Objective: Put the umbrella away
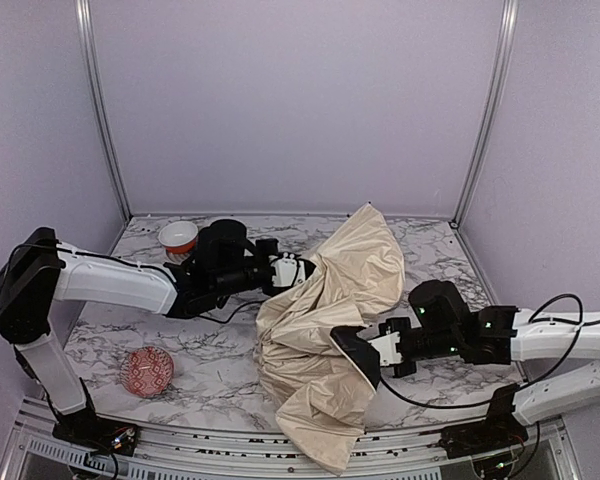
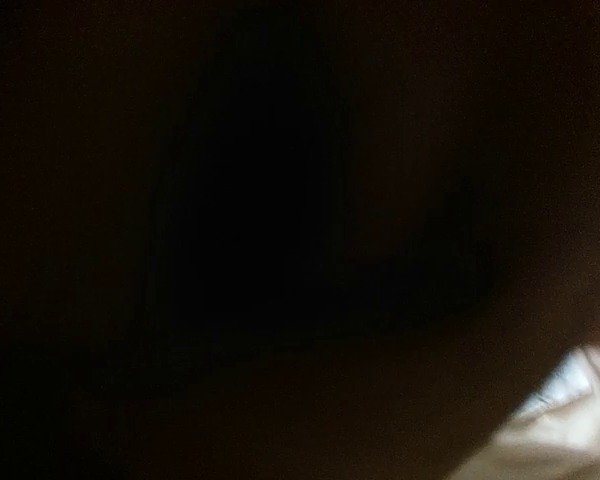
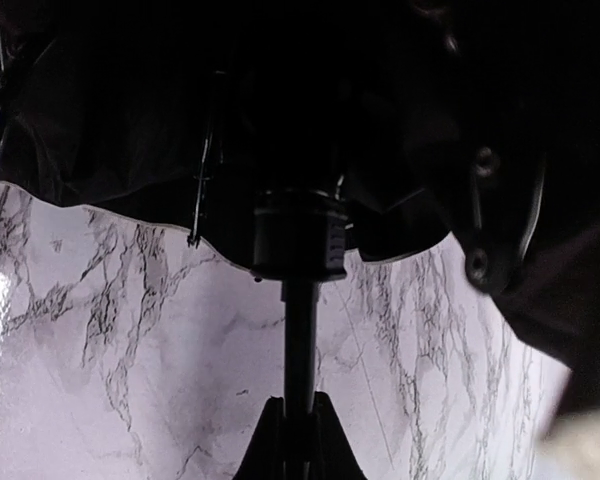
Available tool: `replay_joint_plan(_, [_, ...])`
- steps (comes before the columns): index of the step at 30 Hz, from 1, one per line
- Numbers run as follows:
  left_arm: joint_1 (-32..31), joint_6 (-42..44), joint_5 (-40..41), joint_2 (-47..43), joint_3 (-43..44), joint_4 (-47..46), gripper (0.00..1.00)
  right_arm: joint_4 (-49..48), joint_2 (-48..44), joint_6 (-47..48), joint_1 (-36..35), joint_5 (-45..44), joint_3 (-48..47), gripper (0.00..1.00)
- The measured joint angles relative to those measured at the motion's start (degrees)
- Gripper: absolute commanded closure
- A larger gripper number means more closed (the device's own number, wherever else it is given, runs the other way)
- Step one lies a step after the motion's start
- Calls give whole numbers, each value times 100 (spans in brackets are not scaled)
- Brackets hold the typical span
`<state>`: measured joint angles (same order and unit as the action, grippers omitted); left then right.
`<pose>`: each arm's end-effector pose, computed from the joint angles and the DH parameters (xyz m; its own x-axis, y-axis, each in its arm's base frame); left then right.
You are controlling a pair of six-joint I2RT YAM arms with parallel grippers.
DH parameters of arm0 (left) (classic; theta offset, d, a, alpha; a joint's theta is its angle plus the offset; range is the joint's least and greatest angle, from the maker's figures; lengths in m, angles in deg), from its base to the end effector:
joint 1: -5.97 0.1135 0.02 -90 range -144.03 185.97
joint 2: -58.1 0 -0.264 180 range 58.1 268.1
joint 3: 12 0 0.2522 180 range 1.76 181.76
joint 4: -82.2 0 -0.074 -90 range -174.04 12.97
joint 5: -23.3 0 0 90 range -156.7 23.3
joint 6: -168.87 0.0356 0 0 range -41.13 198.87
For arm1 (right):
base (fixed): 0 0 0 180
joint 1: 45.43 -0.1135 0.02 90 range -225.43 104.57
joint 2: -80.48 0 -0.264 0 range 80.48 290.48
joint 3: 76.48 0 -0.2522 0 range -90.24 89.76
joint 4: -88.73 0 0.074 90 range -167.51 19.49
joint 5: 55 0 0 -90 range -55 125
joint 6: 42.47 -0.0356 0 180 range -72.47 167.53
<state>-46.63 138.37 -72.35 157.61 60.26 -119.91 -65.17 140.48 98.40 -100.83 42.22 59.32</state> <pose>0.2382 -0.3174 0.2486 0.7049 0.4898 -0.5131 0.4783 0.2059 0.8537 0.1167 0.1771 0.2005 0.4353 -0.7242 -0.5348 -0.8430 -0.1195 -0.5244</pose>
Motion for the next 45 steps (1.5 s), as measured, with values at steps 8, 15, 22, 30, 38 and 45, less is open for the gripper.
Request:
replay_joint_plan(8, [4,286,111,24,-90,-234,100,-55,199,-55,-24,245,-68,100])
replay_joint_plan(15, [-17,289,417,756,-501,-743,100,210,201,-184,-350,317,417,100])
replay_joint_plan(22, [-22,83,833,1543,-625,-1333,48,328,83,-326,-402,387,822,100])
replay_joint_plan(30, [144,-555,1410,1550,-662,-1189,1,282,85,-479,-411,391,820,100])
replay_joint_plan(38, [1115,-1886,2441,887,-555,-774,1,420,205,-66,-575,894,822,100])
replay_joint_plan(45, [699,-2380,1982,-374,-487,361,13,417,295,35,-409,1025,798,100])
